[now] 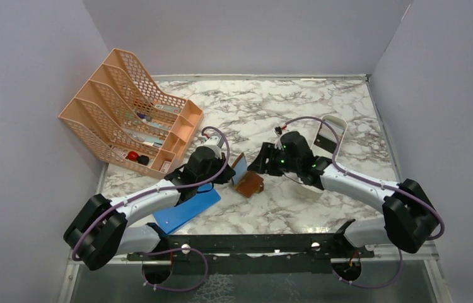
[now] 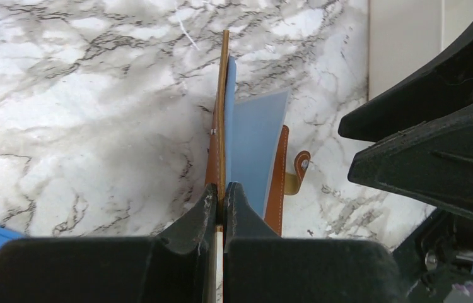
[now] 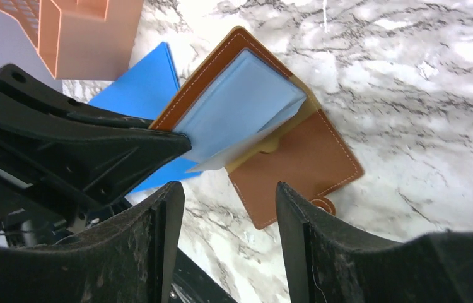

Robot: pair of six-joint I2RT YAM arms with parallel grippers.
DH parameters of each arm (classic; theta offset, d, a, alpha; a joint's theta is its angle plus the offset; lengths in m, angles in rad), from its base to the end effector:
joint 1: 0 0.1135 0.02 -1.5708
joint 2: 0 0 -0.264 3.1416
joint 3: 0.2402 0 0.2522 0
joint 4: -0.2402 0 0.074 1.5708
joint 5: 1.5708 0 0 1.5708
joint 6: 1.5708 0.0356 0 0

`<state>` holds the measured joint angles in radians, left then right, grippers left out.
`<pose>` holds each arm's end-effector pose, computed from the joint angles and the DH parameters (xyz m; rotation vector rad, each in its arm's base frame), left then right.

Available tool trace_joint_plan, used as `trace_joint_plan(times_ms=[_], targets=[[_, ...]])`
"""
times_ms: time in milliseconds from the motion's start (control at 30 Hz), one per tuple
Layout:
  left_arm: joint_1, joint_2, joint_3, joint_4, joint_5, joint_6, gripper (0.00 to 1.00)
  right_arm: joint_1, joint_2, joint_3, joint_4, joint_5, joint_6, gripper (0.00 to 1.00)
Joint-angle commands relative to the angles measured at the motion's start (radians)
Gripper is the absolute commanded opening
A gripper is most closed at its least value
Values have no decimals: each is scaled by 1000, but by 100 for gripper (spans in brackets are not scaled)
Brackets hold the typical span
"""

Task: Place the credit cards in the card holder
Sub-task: Adjust the card holder at the center of the board.

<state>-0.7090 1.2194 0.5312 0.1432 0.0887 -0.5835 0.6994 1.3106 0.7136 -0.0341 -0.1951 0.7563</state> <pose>0.1877 -0.1652 0.1954 0.1960 2.2274 -0.8373 0.2070 0.1832 0.2163 -0.0505 2.3834 0.9783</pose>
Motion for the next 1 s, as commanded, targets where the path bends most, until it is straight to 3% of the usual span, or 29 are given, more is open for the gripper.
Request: trace_joint_plan(times_ms=[0, 467, 733, 967], targets=[[-15, -22, -16, 77, -137, -30, 0, 3, 67, 51, 108, -52, 40, 61], [-47, -34, -50, 118, -221, -15, 0, 3, 220, 126, 256, -155, 78, 51], [-47, -40, -107, 167, -214, -91, 0, 3, 327, 135, 197, -87, 19, 34], [-47, 0, -136, 215, -171, -242, 0, 3, 393, 71, 110, -41, -58, 27]])
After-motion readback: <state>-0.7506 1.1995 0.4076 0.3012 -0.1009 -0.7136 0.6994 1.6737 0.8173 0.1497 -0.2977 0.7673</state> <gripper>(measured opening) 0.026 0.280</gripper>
